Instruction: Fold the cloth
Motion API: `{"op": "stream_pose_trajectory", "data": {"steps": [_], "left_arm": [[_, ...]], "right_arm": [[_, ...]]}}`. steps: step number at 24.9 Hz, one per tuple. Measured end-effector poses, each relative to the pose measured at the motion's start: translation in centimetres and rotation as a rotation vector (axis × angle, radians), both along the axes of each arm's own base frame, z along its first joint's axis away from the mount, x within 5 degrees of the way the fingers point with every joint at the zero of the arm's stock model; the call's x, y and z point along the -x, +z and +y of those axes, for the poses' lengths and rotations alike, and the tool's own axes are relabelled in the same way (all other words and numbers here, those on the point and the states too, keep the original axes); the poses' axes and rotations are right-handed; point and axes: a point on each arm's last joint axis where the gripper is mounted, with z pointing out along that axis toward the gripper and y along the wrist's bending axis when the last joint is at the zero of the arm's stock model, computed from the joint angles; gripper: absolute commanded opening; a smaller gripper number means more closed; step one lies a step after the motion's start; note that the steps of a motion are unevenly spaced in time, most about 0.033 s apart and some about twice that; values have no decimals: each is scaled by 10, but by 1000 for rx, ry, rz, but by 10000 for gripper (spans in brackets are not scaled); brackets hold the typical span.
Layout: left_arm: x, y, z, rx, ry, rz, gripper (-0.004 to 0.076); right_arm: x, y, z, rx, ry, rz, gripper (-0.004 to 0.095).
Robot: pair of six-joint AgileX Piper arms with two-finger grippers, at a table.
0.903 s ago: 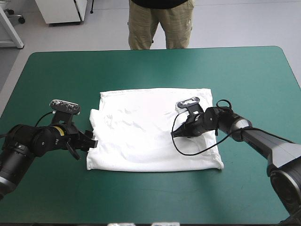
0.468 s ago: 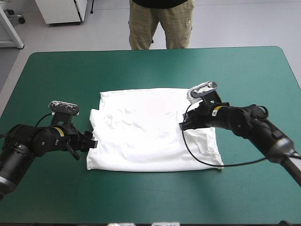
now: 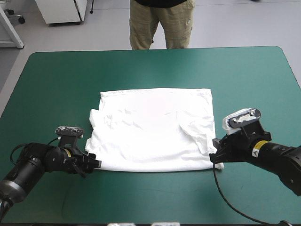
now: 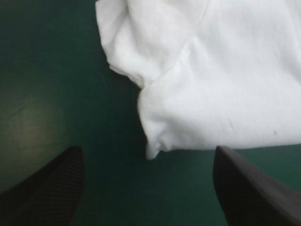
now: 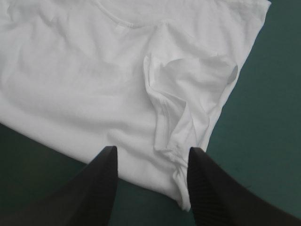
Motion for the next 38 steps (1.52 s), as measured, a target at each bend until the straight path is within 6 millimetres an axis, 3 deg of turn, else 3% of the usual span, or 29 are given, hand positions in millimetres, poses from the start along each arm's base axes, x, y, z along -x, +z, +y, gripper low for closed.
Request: {"op": "stream_pose_trajectory", "data": {"steps": [5,8,9,13,15,21,24,27,31,38], "left_arm": [[-7,-27,-4,20,25,39,518],[-17,-39,-6,8,27,77,438],[-19,-41,-7,0,19,88,395],[-21,-44,-5,-58,-53,126,89],[-21,-44,-6,-51,-56,123,1],[-22,-44,-7,-33,-53,122,-7],[-22,-44,-7,-32,-54,122,-7],[-22,-44,-8,-31,-54,120,-7],[-22,-44,-8,-33,-61,118,-7],[-22,-43,-8,-32,-60,113,-9]], "right_arm": [[7,-17,-3,-4,-21,45,391],[7,-23,-3,-1,-25,57,391],[7,-25,-4,1,-30,65,391],[7,-38,-10,58,-90,111,391],[8,-43,-13,74,-120,135,391],[10,-66,-16,83,-174,197,453],[8,-69,-15,76,-184,206,523],[2,-73,-12,74,-186,222,532],[-9,-85,-6,110,-184,286,512],[-32,-111,6,176,-162,367,385]]}}
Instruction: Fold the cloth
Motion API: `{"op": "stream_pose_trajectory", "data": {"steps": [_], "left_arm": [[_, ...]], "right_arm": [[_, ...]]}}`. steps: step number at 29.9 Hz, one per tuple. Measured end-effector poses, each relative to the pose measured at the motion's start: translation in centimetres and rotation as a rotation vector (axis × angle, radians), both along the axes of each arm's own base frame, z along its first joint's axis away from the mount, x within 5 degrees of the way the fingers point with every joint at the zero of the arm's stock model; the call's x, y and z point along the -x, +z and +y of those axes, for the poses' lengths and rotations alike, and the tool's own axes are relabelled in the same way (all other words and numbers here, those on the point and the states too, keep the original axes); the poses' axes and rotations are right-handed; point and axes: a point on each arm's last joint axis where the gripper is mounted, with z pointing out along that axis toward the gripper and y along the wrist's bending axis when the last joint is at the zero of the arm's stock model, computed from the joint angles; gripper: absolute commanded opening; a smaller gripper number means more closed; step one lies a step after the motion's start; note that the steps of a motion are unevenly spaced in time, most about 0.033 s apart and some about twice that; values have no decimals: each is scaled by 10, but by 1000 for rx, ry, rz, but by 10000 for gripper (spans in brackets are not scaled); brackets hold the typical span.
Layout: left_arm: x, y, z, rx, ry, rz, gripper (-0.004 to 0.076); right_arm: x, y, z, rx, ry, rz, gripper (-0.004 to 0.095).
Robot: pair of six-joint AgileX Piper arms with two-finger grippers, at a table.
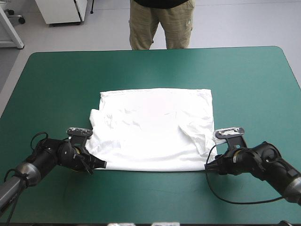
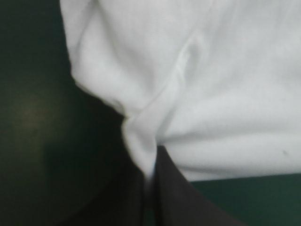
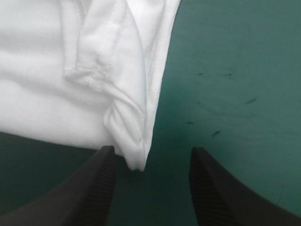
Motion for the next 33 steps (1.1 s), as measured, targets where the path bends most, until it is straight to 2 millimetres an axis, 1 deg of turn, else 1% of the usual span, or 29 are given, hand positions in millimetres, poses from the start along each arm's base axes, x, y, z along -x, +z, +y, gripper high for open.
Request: {"op": "stream_pose_trajectory", "data": {"steps": [6,9,12,13,14,19,23,27,33], "left_arm": [[0,0,0,0,0,-2,-9],[0,0,0,1,0,-4,-9],[-1,0,0,2,1,-8,-9],[-1,0,0,2,1,-10,-9],[-1,0,0,2,1,-10,-9],[-1,0,0,3,1,-12,-9],[3,4,1,8,1,-34,-9],[13,9,3,9,-3,-30,-9],[32,29,8,9,-16,-24,-9]], "right_arm": [[-15,-21,8,31,17,55,291],[-20,-30,10,51,31,85,192],[-22,-32,12,53,47,94,80],[-22,-32,13,52,49,96,19],[-22,-32,13,51,55,98,-21],[-22,-32,14,47,66,102,-17],[-17,-27,11,57,76,98,-17],[-3,-12,4,56,76,90,-17],[24,15,-9,21,73,36,-17]]}}
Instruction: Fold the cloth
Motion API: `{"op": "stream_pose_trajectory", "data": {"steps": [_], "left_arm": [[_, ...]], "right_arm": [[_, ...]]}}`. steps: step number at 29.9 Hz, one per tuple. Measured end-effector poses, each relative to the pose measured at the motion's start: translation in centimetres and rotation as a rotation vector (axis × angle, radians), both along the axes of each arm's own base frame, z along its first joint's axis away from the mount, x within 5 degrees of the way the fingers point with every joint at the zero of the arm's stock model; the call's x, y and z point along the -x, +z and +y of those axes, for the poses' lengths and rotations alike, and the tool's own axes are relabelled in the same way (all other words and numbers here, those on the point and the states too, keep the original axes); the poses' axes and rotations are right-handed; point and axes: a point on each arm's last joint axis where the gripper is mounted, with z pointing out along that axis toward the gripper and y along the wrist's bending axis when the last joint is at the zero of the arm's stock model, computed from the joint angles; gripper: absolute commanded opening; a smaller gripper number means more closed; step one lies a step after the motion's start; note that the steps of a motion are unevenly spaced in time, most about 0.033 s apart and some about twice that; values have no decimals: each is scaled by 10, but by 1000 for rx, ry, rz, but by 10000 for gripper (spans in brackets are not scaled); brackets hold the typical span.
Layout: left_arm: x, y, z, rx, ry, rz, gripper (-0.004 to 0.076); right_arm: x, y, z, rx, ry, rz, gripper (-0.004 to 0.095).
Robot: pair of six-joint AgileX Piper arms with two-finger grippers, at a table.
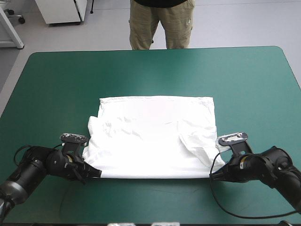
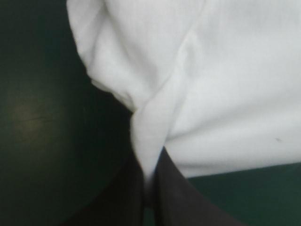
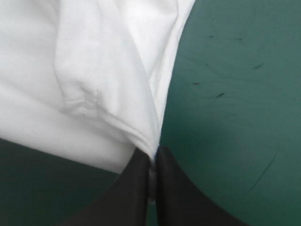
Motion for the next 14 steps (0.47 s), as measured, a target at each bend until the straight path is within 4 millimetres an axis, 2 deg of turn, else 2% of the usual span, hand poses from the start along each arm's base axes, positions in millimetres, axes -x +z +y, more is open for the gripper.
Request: {"op": "stream_pose_trajectory", "data": {"steps": [3,7,11,14], "left_arm": [[1,18,2,-8,-10,-41,-9],[-9,45,2,-26,-22,-141,-9],[-25,66,1,-45,-20,-231,-9],[-44,71,-1,-65,-17,-255,-9]], "right_arm": [[9,14,-4,-28,-5,-33,-17],[8,33,-3,-56,-14,-88,-17],[-4,55,-1,-64,-25,-171,-18],[-18,68,2,-39,-28,-217,-18]]}}
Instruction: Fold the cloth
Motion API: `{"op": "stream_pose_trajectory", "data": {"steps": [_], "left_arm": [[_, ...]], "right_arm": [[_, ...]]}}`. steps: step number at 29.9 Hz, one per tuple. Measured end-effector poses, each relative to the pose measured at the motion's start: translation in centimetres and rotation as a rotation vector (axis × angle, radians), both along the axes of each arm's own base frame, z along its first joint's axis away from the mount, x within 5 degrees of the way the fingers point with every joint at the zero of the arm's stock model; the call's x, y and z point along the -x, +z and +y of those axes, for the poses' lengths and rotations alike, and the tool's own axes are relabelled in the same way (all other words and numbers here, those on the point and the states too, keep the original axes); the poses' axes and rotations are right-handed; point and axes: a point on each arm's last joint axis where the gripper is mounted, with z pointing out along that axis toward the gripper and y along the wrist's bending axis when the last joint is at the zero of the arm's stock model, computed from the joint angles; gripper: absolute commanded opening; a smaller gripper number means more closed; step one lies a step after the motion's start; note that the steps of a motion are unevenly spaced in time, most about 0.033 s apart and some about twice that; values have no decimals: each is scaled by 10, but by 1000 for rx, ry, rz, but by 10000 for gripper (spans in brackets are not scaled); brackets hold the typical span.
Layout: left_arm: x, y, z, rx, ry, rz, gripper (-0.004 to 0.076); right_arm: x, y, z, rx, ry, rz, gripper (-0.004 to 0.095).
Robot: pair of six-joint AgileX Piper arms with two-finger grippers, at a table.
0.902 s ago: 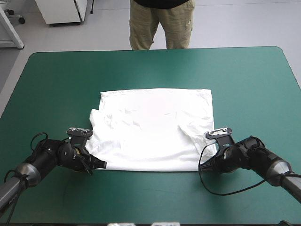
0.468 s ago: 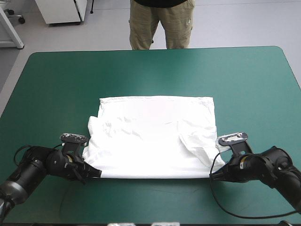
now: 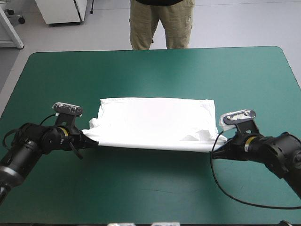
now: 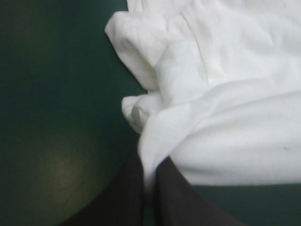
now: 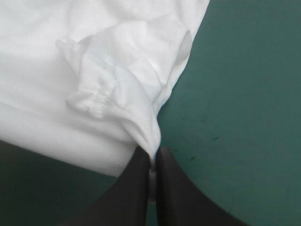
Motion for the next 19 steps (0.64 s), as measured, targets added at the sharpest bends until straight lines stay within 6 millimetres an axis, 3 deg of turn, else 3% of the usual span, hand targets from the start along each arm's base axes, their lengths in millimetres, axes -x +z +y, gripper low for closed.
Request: {"op": "stream_pose_trajectory", "data": {"steps": [7,13,19], "left_arm": [[-59,2,-11,4,26,-22,-9],[-117,6,-11,22,69,-76,-9],[-160,-13,-19,35,79,-51,-9]], "right_arm": [[-57,13,3,32,-46,-43,-17],[-118,-1,-5,-39,-50,-29,-17],[-172,-26,-6,-39,-51,19,-16]]}}
